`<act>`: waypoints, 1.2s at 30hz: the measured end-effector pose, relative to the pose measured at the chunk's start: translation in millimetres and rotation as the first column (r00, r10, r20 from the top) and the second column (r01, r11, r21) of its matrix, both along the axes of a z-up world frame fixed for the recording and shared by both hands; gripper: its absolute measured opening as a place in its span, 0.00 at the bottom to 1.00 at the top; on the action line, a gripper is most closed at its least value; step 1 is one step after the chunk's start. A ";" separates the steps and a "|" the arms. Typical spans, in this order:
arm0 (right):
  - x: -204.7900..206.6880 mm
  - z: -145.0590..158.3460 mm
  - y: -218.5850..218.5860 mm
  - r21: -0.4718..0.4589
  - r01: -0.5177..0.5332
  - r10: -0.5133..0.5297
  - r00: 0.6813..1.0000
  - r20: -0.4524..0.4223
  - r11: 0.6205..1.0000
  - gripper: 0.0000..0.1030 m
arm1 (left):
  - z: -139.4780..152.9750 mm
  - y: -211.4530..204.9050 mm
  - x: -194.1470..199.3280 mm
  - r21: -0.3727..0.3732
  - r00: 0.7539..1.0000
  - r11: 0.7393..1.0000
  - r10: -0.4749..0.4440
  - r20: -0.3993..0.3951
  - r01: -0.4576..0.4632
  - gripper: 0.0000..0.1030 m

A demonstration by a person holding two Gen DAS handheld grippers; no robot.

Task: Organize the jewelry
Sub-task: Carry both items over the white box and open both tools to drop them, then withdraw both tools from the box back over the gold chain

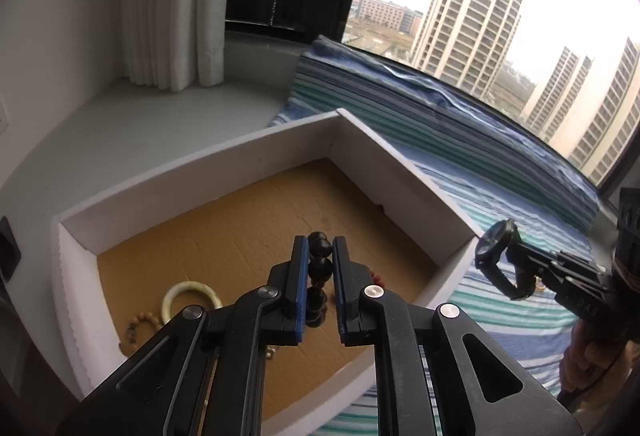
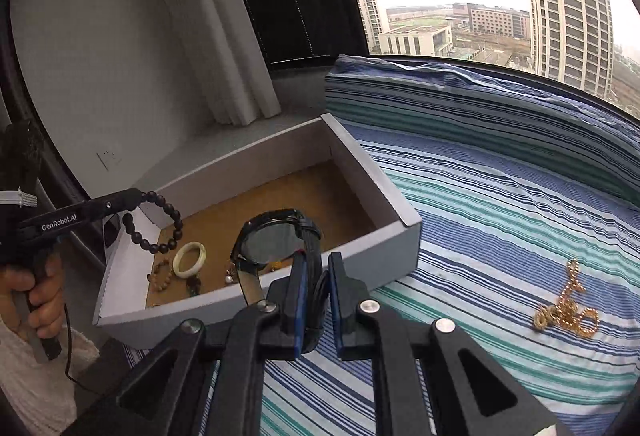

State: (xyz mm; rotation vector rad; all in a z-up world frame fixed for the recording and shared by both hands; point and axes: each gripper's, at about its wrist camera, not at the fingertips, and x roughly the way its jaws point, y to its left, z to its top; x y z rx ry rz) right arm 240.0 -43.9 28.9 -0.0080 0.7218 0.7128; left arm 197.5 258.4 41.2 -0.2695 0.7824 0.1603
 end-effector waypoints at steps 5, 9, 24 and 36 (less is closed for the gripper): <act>67.2 -20.4 80.5 -0.015 -0.069 0.067 0.992 -0.106 0.997 0.10 | -36.4 21.5 35.8 0.008 0.997 0.999 0.048 -0.062 -0.048 0.09; 98.8 -48.7 122.8 -0.047 -0.091 0.083 0.985 -0.152 0.995 0.10 | -58.6 28.0 50.3 0.034 0.993 0.997 0.073 -0.092 -0.070 0.10; 62.8 -46.8 20.9 -0.056 0.047 -0.051 0.996 -0.070 0.997 0.33 | -49.2 -55.1 -20.9 0.144 1.000 0.990 0.000 -0.026 0.004 0.77; -88.2 -112.3 -169.4 -0.238 0.407 -0.420 0.907 -0.007 0.882 0.39 | -92.7 -235.9 -89.7 -0.003 0.943 0.945 -0.326 -0.070 0.327 0.86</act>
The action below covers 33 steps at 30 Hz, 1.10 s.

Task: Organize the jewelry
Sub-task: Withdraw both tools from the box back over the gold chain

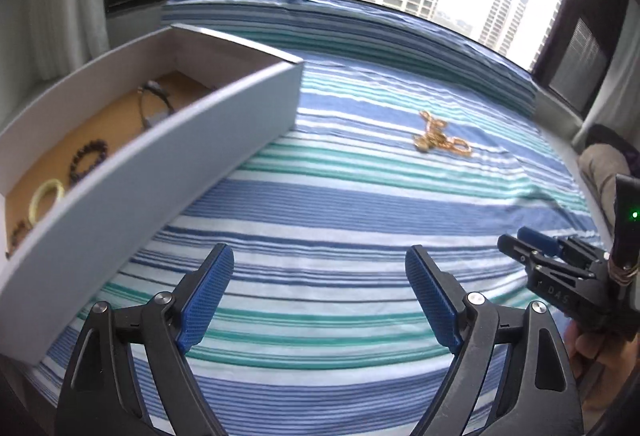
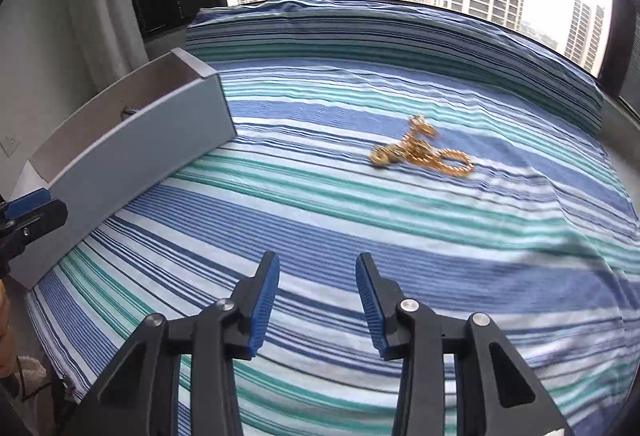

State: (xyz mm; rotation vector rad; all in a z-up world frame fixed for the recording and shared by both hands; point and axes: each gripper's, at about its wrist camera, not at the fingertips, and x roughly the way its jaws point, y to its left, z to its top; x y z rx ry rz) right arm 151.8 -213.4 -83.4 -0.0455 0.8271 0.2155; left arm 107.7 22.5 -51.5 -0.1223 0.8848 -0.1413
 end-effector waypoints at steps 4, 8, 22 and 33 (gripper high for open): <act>-31.6 -22.1 -49.3 -0.031 0.126 -0.127 0.991 -0.038 0.992 0.40 | -20.2 -41.3 -7.7 0.038 0.995 0.996 -0.080 -0.064 0.082 0.86; -56.1 -32.5 -79.0 -0.042 0.180 -0.182 0.982 -0.052 0.983 0.40 | -27.6 -59.0 -14.8 0.040 0.990 0.993 -0.108 -0.085 0.112 0.86; -69.8 -18.9 -81.2 -0.073 0.224 -0.224 0.975 0.004 0.972 0.46 | -32.4 -73.9 -18.7 0.061 0.988 0.990 -0.123 -0.094 0.129 0.86; -65.3 -19.8 -79.4 -0.127 0.245 -0.245 0.969 0.016 0.961 0.47 | -50.9 -71.8 -4.6 0.071 0.985 0.991 -0.102 -0.138 0.113 0.87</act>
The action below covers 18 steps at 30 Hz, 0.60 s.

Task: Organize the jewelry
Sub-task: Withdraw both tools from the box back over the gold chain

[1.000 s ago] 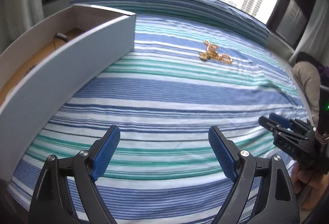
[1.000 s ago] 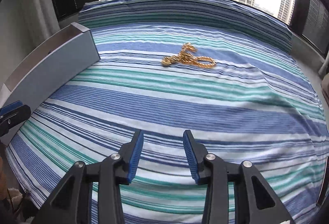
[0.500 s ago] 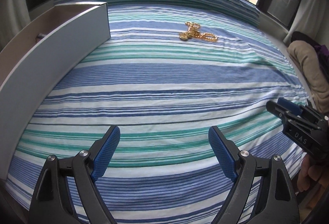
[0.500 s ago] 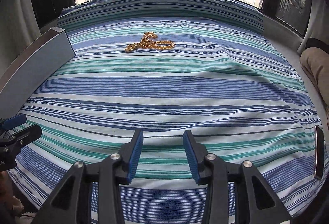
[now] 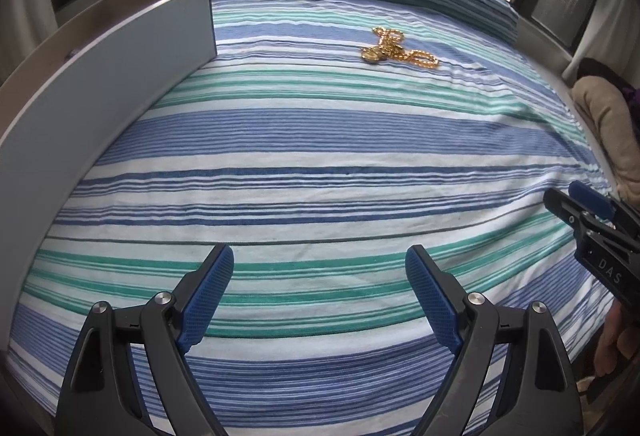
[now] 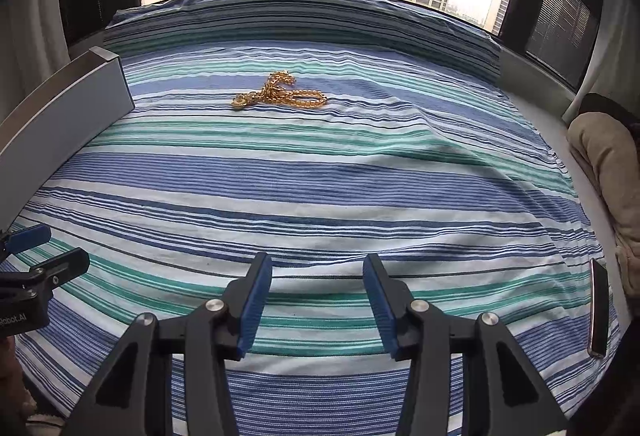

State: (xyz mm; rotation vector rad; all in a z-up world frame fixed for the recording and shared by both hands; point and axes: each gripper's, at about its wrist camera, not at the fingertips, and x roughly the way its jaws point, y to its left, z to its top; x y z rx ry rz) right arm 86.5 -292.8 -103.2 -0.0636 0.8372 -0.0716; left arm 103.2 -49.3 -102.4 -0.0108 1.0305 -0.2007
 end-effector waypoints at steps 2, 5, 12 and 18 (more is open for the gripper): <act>2.0 -0.4 1.1 -0.012 0.007 -0.007 1.000 -0.001 1.000 0.51 | -2.4 0.4 2.6 0.000 1.000 1.000 0.007 -0.008 -0.007 0.90; 3.7 0.1 0.0 -0.027 0.021 -0.020 1.000 0.007 0.999 0.62 | -3.9 -0.8 7.0 -0.004 1.000 1.000 0.011 -0.012 -0.011 0.92; 6.9 -2.9 -7.3 -0.027 0.032 -0.031 1.000 0.003 0.999 0.62 | 13.0 -17.3 58.2 0.013 0.996 0.997 -0.071 0.050 0.071 0.93; 5.5 -11.2 -20.8 0.026 0.050 -0.050 0.999 -0.019 0.998 0.62 | 18.0 -56.4 140.2 0.005 0.970 0.977 -0.212 0.119 0.213 0.93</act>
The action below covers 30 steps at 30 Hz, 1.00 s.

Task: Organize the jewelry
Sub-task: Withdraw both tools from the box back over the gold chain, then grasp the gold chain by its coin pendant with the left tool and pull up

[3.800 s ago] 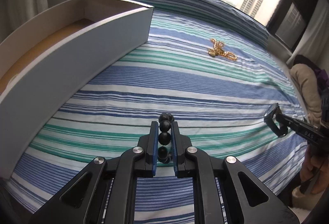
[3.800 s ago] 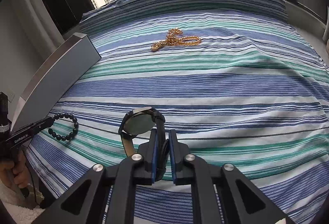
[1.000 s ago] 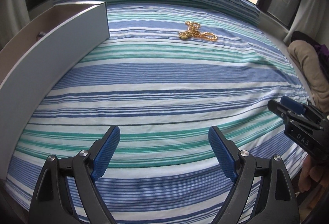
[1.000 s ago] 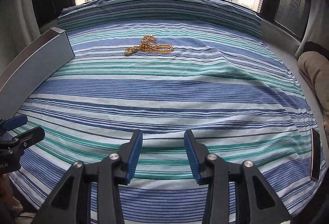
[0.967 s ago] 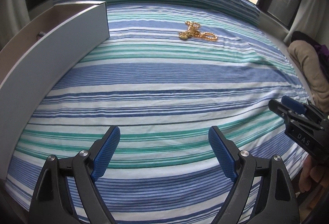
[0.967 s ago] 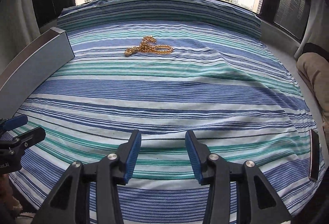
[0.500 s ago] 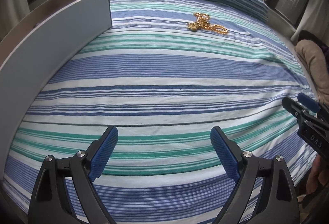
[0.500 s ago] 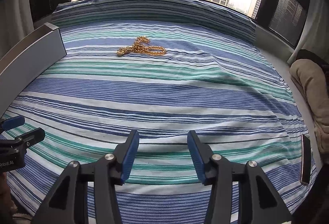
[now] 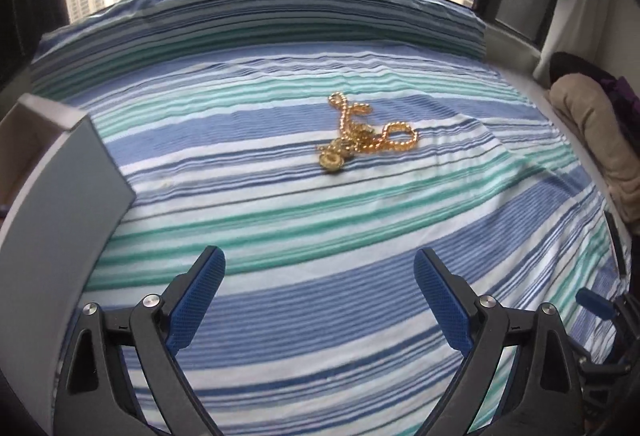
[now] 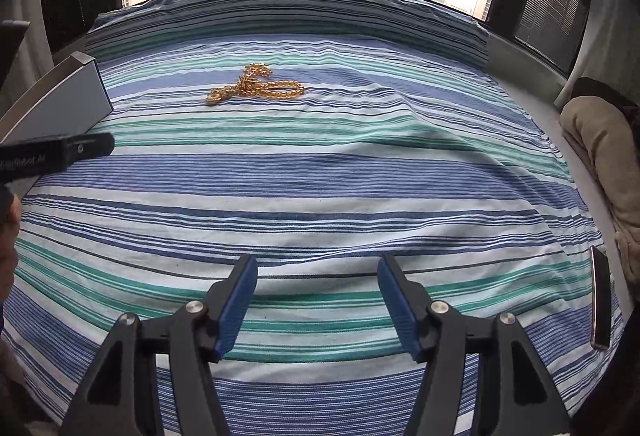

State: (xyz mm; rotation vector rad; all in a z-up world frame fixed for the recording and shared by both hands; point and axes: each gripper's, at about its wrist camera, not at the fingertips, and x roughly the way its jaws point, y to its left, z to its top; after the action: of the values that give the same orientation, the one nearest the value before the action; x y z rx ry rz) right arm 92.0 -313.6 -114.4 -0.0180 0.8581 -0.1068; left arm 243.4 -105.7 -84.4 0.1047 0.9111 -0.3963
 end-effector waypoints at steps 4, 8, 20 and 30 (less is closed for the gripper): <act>-1.4 -5.0 -6.8 0.019 0.010 -0.010 1.000 -0.012 1.000 0.62 | -20.2 -38.1 48.4 0.087 0.995 0.991 -0.102 0.017 0.100 0.93; -2.1 -10.9 -13.3 0.042 0.017 -0.016 1.000 -0.026 0.999 0.62 | -41.9 -55.4 85.8 0.093 0.994 0.989 -0.113 -0.013 0.113 0.92; 7.9 -28.2 -32.8 0.078 0.061 -0.056 0.996 -0.068 0.995 0.62 | -40.5 -29.1 70.6 -0.010 0.990 0.989 -0.144 0.000 0.144 0.20; 3.3 -16.1 -22.3 0.084 0.035 -0.032 0.999 -0.040 0.996 0.62 | -13.4 -3.7 17.5 -0.004 0.979 0.980 -0.201 0.023 0.201 0.20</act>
State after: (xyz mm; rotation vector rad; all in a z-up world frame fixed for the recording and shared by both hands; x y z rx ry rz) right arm 95.3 -335.9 -130.5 0.0742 0.9013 -0.1017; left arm 260.8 -109.3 -97.8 0.1956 0.8793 -0.5847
